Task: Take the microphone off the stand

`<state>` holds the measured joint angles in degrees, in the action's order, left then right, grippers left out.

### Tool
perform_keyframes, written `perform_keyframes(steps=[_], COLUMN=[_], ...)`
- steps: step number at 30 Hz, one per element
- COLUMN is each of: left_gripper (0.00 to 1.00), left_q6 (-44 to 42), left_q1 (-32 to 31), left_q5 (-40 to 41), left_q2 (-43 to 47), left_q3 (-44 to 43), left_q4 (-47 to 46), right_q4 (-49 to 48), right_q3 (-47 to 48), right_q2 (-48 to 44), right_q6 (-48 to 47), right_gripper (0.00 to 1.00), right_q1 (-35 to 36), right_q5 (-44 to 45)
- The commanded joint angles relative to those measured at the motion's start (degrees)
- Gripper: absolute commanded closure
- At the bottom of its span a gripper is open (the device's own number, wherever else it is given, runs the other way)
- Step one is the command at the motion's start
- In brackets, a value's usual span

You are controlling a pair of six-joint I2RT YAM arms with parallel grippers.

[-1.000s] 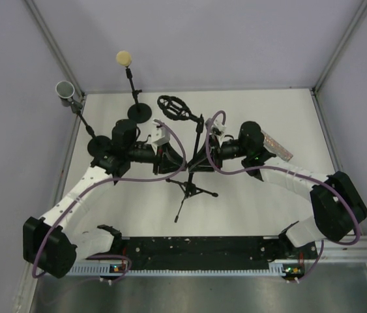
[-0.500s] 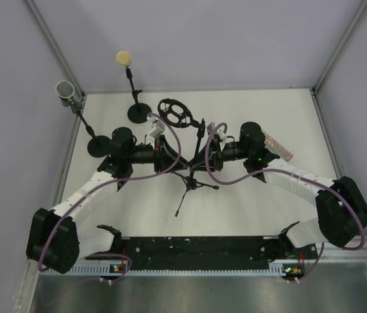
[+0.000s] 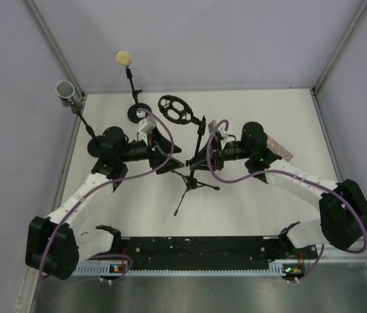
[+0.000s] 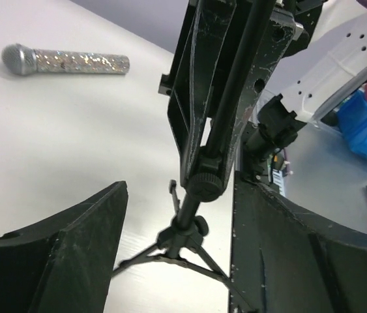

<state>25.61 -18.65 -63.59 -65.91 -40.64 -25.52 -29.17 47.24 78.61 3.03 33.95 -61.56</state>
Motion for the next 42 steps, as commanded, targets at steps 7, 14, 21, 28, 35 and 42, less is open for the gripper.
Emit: perform_keyframes(steps=[7,14,21,28,35,42], left_gripper=[0.13,0.18,0.31,0.45,0.55,0.76], left_q6=[-40.3,-58.9,-62.7,-62.6,-59.6,-55.0], left_q1=[0.1,-3.1,-6.6,-8.0,-8.3,-8.4], left_q5=[3.3,8.0,9.4,9.3,9.2,6.6], left_q2=[4.6,4.5,2.9,1.8,1.6,0.9], left_q3=[-10.1,-12.5,-14.9,-14.6,-13.9,-13.5], left_q4=[28.7,41.0,44.9,45.1,42.6,39.8], right_q4=[-12.8,-12.8,-13.3,-13.5,-12.8,-11.1], right_q3=[3.8,5.6,6.0,5.9,5.8,5.8], right_q2=[2.2,6.6,8.8,9.0,9.4,9.1], right_q6=[19.5,22.6,23.7,23.6,22.6,20.4], right_gripper=[1.0,1.0,1.0,1.0,1.0,1.0], right_q1=[-0.6,-0.8,-0.7,-0.7,-0.7,-0.7], right_q5=[-4.5,-6.1,-7.0,-6.8,-6.6,-6.1])
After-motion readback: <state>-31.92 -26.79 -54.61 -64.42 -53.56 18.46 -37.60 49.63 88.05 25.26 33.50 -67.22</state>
